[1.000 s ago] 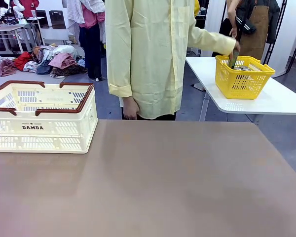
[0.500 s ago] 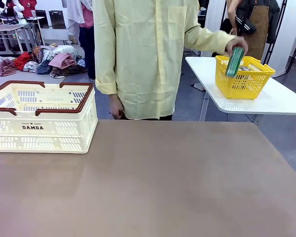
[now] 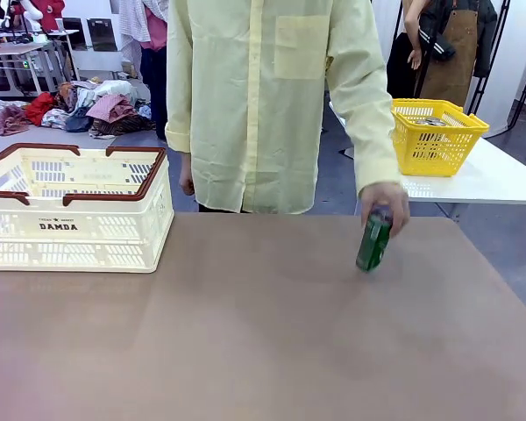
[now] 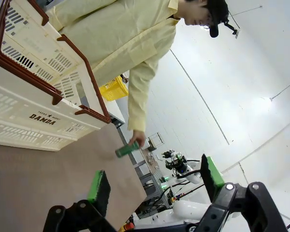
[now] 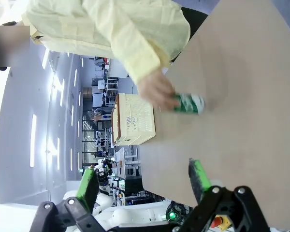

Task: Place the drinks into the Shopping basket.
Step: Pick up one drink and place it into the Shopping basket.

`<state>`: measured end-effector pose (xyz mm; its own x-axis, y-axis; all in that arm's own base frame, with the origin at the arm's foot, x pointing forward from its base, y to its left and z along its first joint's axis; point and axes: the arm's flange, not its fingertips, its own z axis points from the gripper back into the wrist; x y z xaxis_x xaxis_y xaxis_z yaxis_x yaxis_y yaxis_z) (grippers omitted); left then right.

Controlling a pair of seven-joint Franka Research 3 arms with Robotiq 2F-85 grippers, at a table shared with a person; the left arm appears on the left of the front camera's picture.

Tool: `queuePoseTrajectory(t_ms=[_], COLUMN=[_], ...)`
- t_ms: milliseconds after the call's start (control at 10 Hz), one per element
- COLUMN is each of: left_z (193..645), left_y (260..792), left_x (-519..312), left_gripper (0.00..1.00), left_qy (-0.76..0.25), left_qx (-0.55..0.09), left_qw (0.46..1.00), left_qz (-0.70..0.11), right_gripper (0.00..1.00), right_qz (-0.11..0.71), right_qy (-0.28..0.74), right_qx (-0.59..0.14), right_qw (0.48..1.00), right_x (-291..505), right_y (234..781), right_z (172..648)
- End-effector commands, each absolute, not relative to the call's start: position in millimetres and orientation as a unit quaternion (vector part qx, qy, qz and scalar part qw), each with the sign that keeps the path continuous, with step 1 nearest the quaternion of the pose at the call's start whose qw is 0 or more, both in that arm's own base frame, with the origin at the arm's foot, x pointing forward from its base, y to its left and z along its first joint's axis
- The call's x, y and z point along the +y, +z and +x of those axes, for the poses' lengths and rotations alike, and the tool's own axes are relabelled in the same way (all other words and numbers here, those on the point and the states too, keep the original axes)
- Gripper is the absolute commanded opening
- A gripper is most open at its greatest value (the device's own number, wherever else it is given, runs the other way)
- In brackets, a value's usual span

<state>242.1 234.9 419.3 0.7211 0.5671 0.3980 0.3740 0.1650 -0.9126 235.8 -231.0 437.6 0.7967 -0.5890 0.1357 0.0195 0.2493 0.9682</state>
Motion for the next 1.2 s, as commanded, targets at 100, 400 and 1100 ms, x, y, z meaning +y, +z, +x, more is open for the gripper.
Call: queuePoseTrajectory(t_ms=[100, 400, 1100], left_z=[241.6, 241.6, 241.6], left_y=[423.1, 423.1, 423.1], left_x=[236.3, 236.3, 236.3], left_gripper=[1.0, 1.0, 1.0], left_qy=[0.074, 0.074, 0.074], left_qx=[-0.367, -0.367, -0.367], left_qw=[0.662, 0.662, 0.662], left_qz=[-0.649, -0.649, -0.649], right_gripper=[1.0, 1.0, 1.0], right_qz=[0.581, 0.581, 0.581], right_qy=[-0.198, -0.198, -0.198], right_qx=[-0.251, -0.251, -0.251], right_qw=[0.748, 0.748, 0.748], right_x=[-233.0, -233.0, -233.0], right_y=[438.2, 438.2, 438.2], right_z=[236.3, 236.3, 236.3])
